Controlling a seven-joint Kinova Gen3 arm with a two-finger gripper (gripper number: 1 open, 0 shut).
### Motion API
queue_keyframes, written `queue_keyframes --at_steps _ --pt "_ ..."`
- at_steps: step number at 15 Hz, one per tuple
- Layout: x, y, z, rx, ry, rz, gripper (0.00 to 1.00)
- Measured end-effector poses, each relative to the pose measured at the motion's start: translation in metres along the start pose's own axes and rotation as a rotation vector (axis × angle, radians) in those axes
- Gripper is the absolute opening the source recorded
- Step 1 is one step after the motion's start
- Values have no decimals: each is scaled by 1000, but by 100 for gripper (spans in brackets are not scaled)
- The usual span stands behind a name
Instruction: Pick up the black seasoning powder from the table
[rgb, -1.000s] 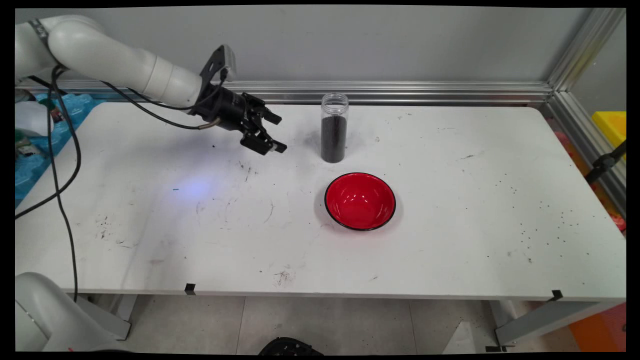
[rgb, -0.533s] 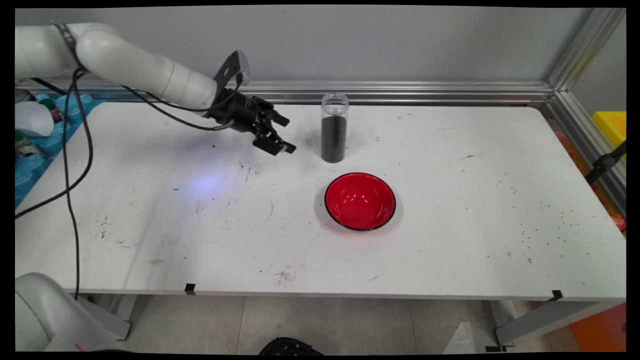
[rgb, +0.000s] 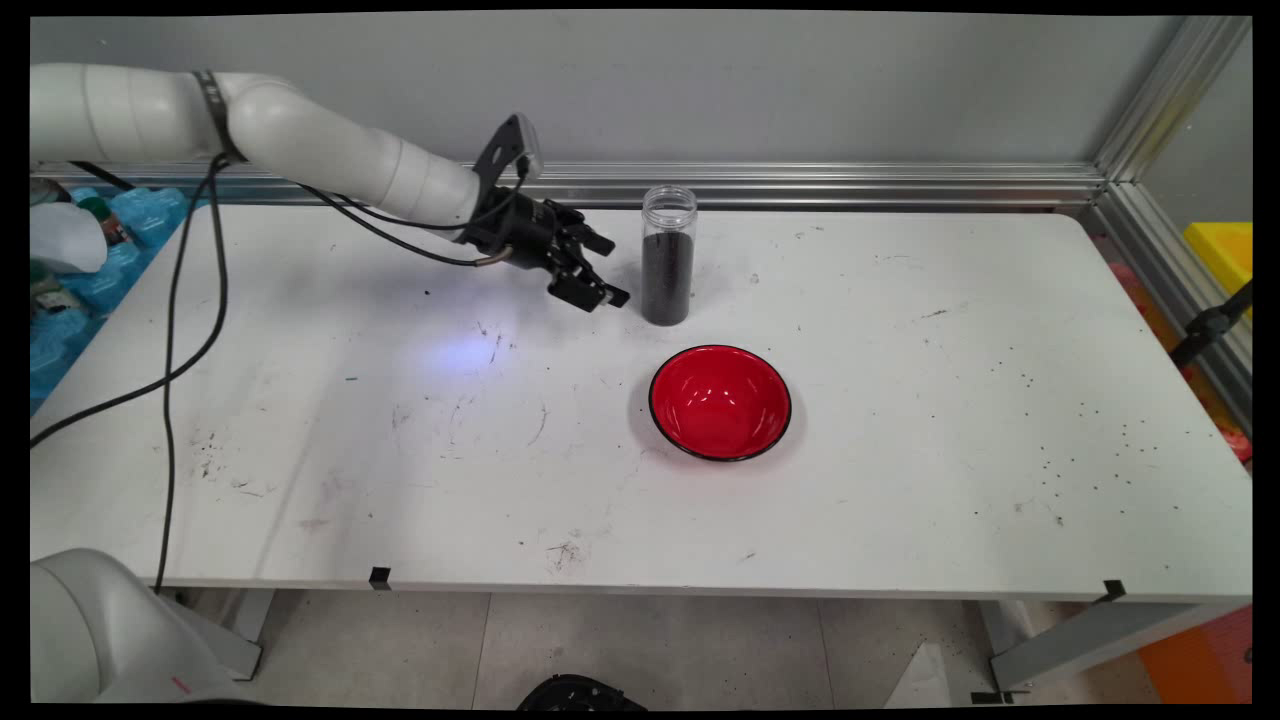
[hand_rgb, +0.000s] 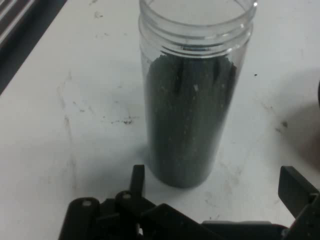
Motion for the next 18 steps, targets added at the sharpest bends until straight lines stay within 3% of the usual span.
queue_keyframes --at_steps 18 --pt "-8 -11 65 -10 25 -30 100"
